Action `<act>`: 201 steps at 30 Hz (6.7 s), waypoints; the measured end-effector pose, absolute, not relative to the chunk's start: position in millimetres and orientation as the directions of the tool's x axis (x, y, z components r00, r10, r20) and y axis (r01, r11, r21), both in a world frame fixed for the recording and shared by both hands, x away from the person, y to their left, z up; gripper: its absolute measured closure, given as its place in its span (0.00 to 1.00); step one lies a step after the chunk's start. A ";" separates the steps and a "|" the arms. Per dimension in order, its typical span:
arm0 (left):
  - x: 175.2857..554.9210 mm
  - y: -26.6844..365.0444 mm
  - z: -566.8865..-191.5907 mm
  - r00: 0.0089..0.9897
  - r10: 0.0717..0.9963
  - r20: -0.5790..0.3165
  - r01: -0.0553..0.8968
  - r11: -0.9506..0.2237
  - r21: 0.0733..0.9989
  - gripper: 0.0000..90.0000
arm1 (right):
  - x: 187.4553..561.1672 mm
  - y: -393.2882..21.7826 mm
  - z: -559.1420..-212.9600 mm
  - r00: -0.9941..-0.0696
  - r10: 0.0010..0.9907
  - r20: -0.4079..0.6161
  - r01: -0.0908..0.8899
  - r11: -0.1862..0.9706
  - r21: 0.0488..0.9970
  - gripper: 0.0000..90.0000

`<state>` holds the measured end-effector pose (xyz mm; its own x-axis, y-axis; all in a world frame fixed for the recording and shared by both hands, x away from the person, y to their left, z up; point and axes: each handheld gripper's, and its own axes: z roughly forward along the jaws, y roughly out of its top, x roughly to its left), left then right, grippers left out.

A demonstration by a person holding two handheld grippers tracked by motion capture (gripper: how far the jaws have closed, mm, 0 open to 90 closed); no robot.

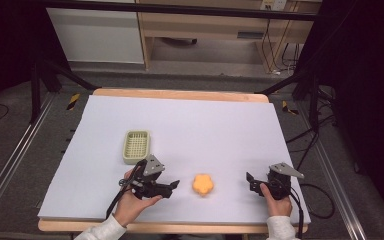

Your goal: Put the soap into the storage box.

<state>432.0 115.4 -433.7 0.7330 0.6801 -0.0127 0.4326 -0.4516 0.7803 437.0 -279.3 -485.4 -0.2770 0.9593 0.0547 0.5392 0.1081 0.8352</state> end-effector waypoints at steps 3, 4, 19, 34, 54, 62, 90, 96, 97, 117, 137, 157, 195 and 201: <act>431.8 106.4 -432.0 0.742 0.670 -0.016 0.428 -0.454 0.782 0.26 | 437.0 -279.3 -485.5 -0.277 0.959 0.054 0.539 0.109 0.835 0.07; 431.8 103.3 -431.0 0.748 0.664 -0.015 0.424 -0.460 0.780 0.26 | 436.9 -279.3 -485.3 -0.278 0.959 0.057 0.541 0.107 0.834 0.07; 433.4 64.0 -428.9 0.783 0.622 -0.007 0.402 -0.496 0.770 0.24 | 437.2 -279.4 -485.5 -0.278 0.959 0.055 0.541 0.109 0.834 0.07; 438.2 47.1 -434.7 0.800 0.601 -0.003 0.400 -0.529 0.748 0.23 | 437.5 -279.2 -485.7 -0.279 0.959 0.053 0.541 0.111 0.833 0.07; 444.5 22.6 -443.3 0.815 0.579 0.017 0.407 -0.593 0.695 0.18 | 437.8 -278.8 -486.0 -0.277 0.959 0.054 0.544 0.110 0.831 0.07; 445.9 14.3 -450.8 0.820 0.571 0.032 0.404 -0.619 0.674 0.16 | 437.9 -278.8 -486.1 -0.275 0.960 0.052 0.545 0.111 0.831 0.07; 448.3 -0.7 -471.0 0.791 0.611 0.036 0.458 -0.630 0.627 0.27 | 438.3 -279.0 -486.3 -0.276 0.960 0.051 0.546 0.113 0.830 0.06; 446.9 -2.4 -472.1 0.780 0.625 0.040 0.468 -0.623 0.627 0.29 | 438.4 -279.1 -486.3 -0.276 0.960 0.051 0.547 0.113 0.829 0.07; 446.7 -2.5 -472.1 0.778 0.627 0.040 0.470 -0.622 0.626 0.29 | 438.4 -279.1 -486.3 -0.276 0.960 0.051 0.548 0.113 0.829 0.06; 442.9 -0.5 -470.9 0.778 0.627 0.041 0.467 -0.620 0.631 0.29 | 438.3 -279.1 -486.2 -0.275 0.960 0.051 0.547 0.112 0.829 0.06; 442.7 19.7 -449.2 0.785 0.619 0.025 0.457 -0.605 0.653 0.29 | 438.6 -279.3 -486.4 -0.273 0.961 0.053 0.549 0.111 0.828 0.07; 448.6 77.9 -412.8 0.743 0.667 0.048 0.465 -0.567 0.680 0.29 | 438.5 -279.2 -486.0 -0.271 0.960 0.062 0.555 0.104 0.825 0.06; 495.0 168.2 -397.3 0.567 0.823 0.031 0.571 -0.421 0.705 0.29 | 438.7 -279.3 -486.3 -0.270 0.961 0.062 0.555 0.103 0.825 0.06; 500.0 174.4 -396.5 0.554 0.832 0.032 0.577 -0.411 0.706 0.29 | 438.8 -279.4 -486.3 -0.270 0.961 0.062 0.555 0.103 0.825 0.06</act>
<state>500.0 174.4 -396.5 0.5537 0.8321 0.0317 0.5767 -0.4107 0.7062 438.8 -279.4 -486.3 -0.2704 0.9607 0.0622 0.5554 0.1029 0.8252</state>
